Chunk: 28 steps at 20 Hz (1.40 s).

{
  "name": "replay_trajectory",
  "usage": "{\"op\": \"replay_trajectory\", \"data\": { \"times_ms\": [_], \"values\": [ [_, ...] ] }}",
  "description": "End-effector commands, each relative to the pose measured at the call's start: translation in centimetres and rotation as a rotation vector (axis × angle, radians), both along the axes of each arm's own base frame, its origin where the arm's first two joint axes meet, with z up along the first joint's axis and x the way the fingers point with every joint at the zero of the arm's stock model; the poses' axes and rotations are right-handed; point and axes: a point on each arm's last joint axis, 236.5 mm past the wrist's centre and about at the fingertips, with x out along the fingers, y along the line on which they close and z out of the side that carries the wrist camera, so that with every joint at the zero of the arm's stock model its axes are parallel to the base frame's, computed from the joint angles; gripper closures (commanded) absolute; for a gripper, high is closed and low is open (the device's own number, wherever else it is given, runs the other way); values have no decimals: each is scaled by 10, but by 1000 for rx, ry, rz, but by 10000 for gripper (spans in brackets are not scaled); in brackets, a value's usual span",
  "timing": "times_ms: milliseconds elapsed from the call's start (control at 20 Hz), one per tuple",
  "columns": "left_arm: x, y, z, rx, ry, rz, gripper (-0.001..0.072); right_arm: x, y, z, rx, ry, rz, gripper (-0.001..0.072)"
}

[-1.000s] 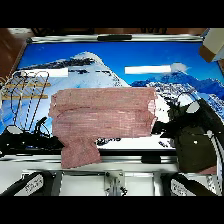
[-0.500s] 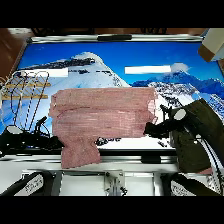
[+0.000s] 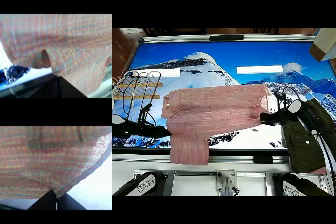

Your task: Fold the shirts.

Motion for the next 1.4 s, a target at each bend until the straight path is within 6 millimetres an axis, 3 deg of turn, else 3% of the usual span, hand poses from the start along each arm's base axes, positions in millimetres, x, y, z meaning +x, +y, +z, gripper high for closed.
{"op": "replay_trajectory", "data": {
  "times_ms": [0, 150, 300, 450, 650, 800, 950, 1000, 1050, 1100, 1150, 1250, 1350],
  "values": [
    [51, 18, 40, 60, -173, 22, 680, 52, -6, 38, -37, -167, 8, 660],
    [99, 27, 67, 69, -308, 90, 680, 97, -6, 58, -41, -253, -2, 660],
    [136, 23, 74, 70, -342, 63, 680, 150, 0, 72, -18, -324, -21, 660],
    [189, 18, 77, 61, -355, 84, 679, 193, 0, 66, -22, -344, -30, 660],
    [249, 31, 74, 43, -349, 163, 679, 238, 3, 45, -10, -358, -47, 659],
    [271, 35, 55, 26, -309, 201, 679, 261, 0, 32, -8, -386, -87, 659],
    [269, 30, 19, 2, -211, 217, 679, 266, 5, 11, 31, -356, -134, 656],
    [267, 27, 11, -3, -187, 216, 675, 265, 7, 5, 41, -343, -138, 586],
    [268, 24, 5, -7, -175, 219, 536, 264, 9, 2, 40, -340, -128, 319],
    [269, 23, 5, -11, -165, 239, 201, 265, 9, 4, 28, -354, -101, 105],
    [269, 24, 8, -12, -169, 239, 7, 265, 6, 11, 17, -371, -85, 95],
    [270, 26, 23, -16, -186, 228, 2, 264, -16, 29, -17, -390, -91, 95],
    [271, 28, 44, -17, -217, 218, 3, 252, -46, 31, -34, -335, -130, 95]
  ]
}}
